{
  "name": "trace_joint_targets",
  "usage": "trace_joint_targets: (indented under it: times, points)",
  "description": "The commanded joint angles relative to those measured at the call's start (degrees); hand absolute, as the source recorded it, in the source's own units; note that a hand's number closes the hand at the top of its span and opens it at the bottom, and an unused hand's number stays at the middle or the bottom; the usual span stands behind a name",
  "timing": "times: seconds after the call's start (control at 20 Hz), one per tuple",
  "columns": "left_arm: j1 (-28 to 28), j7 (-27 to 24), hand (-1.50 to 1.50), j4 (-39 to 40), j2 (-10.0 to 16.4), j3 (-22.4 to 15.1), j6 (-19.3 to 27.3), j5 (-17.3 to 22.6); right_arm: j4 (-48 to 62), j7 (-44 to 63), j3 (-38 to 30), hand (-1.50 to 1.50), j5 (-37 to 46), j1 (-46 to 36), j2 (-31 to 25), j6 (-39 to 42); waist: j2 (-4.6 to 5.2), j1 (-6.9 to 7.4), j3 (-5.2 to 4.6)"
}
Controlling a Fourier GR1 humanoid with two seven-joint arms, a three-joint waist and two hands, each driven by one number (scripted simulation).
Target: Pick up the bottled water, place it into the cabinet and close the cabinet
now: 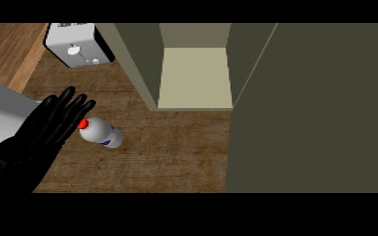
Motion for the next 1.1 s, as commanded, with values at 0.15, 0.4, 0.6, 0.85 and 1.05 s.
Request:
trace_joint_targets:
  times: [0.15, 0.4, 0.6, 0.85, 1.05]
  points:
    - [7.56, 6.88, -1.50, -2.05, 12.18, 8.76, -11.82, 27.44, -13.81, 9.99, 5.05, -1.50, -3.24, 6.13, -0.69, 0.89, -0.39, 0.65, 0.17]
    - [12.77, 10.46, -1.50, -4.69, 18.95, 16.87, -14.18, 40.21, -22.42, 14.60, 6.65, -1.50, -3.84, 11.12, -1.08, 0.43, -0.23, 0.59, 0.26]
    - [15.15, 14.11, -1.50, -5.98, 20.14, 19.94, -13.95, 45.01, -23.91, 19.30, 9.54, -1.50, -1.48, 8.45, -0.33, -1.85, -0.09, 0.70, 0.25]
    - [15.39, 17.97, -1.50, -6.68, 26.19, 27.01, -11.50, 55.39, -27.46, 20.22, 10.77, -1.50, -1.01, 9.54, -0.53, -2.66, -0.17, 0.43, 0.29]
    - [14.78, 19.45, -1.50, -5.51, 22.28, 26.56, -13.42, 50.64, -27.47, 25.48, 13.88, -1.50, 3.09, 5.16, -0.18, -5.36, -0.05, 0.41, 0.24]
